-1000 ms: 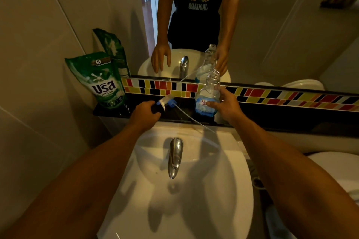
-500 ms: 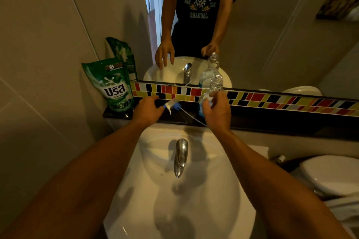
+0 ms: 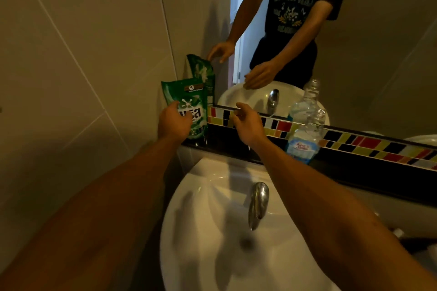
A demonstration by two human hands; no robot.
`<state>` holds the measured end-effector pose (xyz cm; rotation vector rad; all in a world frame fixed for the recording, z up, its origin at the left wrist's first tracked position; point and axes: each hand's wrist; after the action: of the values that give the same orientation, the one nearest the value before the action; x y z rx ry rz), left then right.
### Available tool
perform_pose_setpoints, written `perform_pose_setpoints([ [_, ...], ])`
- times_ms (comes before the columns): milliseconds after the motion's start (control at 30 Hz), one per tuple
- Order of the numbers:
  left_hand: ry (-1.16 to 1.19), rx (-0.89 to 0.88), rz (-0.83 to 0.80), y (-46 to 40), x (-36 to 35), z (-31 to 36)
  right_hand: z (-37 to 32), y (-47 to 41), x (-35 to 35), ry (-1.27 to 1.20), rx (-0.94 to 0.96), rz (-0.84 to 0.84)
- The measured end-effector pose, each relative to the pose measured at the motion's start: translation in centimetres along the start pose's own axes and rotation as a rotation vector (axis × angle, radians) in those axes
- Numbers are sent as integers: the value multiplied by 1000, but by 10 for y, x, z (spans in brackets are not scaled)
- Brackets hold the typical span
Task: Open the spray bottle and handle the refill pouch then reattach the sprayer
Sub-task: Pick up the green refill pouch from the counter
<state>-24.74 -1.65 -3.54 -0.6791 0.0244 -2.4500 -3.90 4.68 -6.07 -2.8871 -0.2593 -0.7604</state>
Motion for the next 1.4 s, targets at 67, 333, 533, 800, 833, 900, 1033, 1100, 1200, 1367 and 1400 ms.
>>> perform_pose_setpoints([
  [67, 19, 50, 97, -9, 5, -4, -8, -14, -12, -40, -14, -42],
  [333, 130, 218, 114, -42, -6, -23, -23, -65, -60, -117, -18, -185],
  [533, 292, 271, 110, -56, -22, -41, -20, -82, -83, -176, -90, -173],
  [800, 480, 259, 181, -62, -28, -54, -12, -76, -89, -154, -72, 0],
  [833, 498, 258, 151, -61, -28, -53, -12, -73, -86, -156, -61, 9],
  [900, 549, 254, 90, -59, -27, -47, -12, -66, -76, -160, -36, 24],
  [1033, 589, 120, -43, -53, -30, -16, -18, -44, -46, -157, -9, 69],
  [1100, 623, 104, -126, -49, -33, 2, -19, -30, -31, -145, -29, 105],
  [1200, 607, 77, -231, -38, -42, 26, -19, -8, -6, -77, -54, 203],
  [1367, 688, 26, -370, -9, -60, 69, -12, 28, 36, -153, -70, 357],
  [1400, 689, 23, -404, -3, -63, 76, -11, 35, 43, -163, -61, 392],
])
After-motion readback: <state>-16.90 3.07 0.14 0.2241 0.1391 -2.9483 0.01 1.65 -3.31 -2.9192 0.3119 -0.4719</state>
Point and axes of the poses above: each hand's wrist, its own y-axis away from the middle knuckle, its own x-axis out of the back of the hand, z = x × y, and after that the axes turned 6 degrees about y, right-handed
